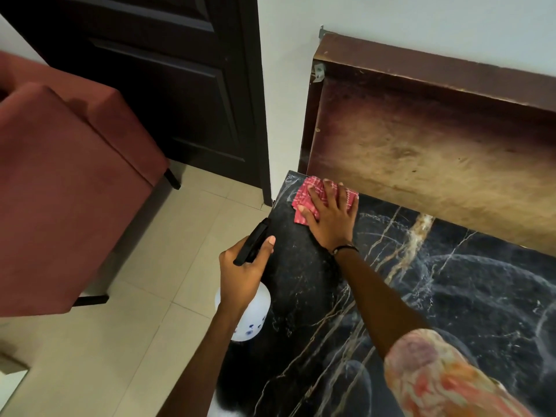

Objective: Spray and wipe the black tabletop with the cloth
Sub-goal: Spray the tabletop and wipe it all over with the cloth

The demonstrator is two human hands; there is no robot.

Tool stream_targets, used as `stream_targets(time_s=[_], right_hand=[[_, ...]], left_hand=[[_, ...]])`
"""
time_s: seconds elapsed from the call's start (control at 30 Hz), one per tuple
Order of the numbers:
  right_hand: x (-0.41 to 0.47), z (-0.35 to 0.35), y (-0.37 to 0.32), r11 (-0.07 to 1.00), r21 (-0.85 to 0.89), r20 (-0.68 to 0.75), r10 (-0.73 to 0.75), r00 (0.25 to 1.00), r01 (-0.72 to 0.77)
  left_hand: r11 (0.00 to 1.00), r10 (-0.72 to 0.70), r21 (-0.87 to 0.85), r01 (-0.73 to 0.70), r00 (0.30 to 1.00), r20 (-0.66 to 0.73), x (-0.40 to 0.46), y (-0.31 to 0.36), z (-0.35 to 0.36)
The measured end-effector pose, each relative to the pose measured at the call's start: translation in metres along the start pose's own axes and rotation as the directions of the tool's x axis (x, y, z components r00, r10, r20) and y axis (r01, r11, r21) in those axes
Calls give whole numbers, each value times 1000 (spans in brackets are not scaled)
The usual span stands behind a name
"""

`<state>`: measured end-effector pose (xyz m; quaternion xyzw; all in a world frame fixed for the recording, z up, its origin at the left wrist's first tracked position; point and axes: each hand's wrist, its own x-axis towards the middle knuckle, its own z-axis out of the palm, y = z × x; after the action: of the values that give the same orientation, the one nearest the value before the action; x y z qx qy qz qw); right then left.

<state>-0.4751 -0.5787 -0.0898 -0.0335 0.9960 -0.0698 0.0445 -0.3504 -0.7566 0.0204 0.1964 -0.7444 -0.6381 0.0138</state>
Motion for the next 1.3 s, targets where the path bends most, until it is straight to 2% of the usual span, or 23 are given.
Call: stream_targets(time_s=[0.13, 0.2, 0.27, 0.33, 0.43, 0.53, 0.6, 0.67, 0.77, 0.87, 0.93, 1.07, 1.17, 1.23, 1.3], right_hand=[[-23, 9, -8, 986, -14, -33, -169, 985, 169], [-47, 14, 9, 965, -45, -36, -258, 965, 257], [-63, 15, 36, 959, -81, -33, -275, 961, 271], [-65, 12, 65, 975, -84, -53, -210, 976, 205], [-41, 1, 89, 999, -34, -39, -30, 999, 29], [-7, -10, 79, 994, 3, -13, 114, 993, -114], [6, -12, 60, 989, 11, 12, 147, 989, -147], [6, -9, 41, 995, 13, 26, 102, 995, -102], [-19, 1, 28, 998, 0, 7, -59, 998, 59], [-62, 8, 50, 976, -63, 4, -207, 978, 207], [-82, 7, 81, 971, -90, -1, -223, 975, 222], [-74, -4, 130, 998, -56, -44, 10, 999, -13], [-41, -14, 123, 982, 5, -20, 189, 982, -189], [-26, -15, 108, 973, 9, 7, 229, 973, -229], [-28, -11, 94, 985, -1, 9, 173, 985, -173]], left_hand=[[999, 33, 19, -34, 999, 14, 0, 1, 1], [999, 19, 31, -20, 1000, 12, 0, 2, 1], [1000, -4, 31, 4, 1000, 0, -1, 3, 1], [999, -14, 29, 14, 1000, -10, -2, 4, -1], [1000, -7, 11, 7, 1000, 2, -2, 3, -2], [1000, 10, 23, -10, 1000, 26, 1, 1, -3], [1000, 12, 16, -12, 999, 36, 0, 1, -3], [1000, 10, 17, -10, 999, 38, -2, 3, -3], [999, 18, 25, -19, 998, 59, -4, 5, -2], [999, 33, 32, -36, 996, 88, -4, 5, 0], [998, 52, 41, -56, 994, 94, -5, 4, -1], [998, 48, 37, -52, 993, 104, -4, 1, -2], [998, 49, 40, -54, 991, 129, -4, 0, -1], [997, 66, 39, -72, 989, 131, -5, 0, -2], [995, 84, 46, -91, 988, 127, -7, 0, -1]])
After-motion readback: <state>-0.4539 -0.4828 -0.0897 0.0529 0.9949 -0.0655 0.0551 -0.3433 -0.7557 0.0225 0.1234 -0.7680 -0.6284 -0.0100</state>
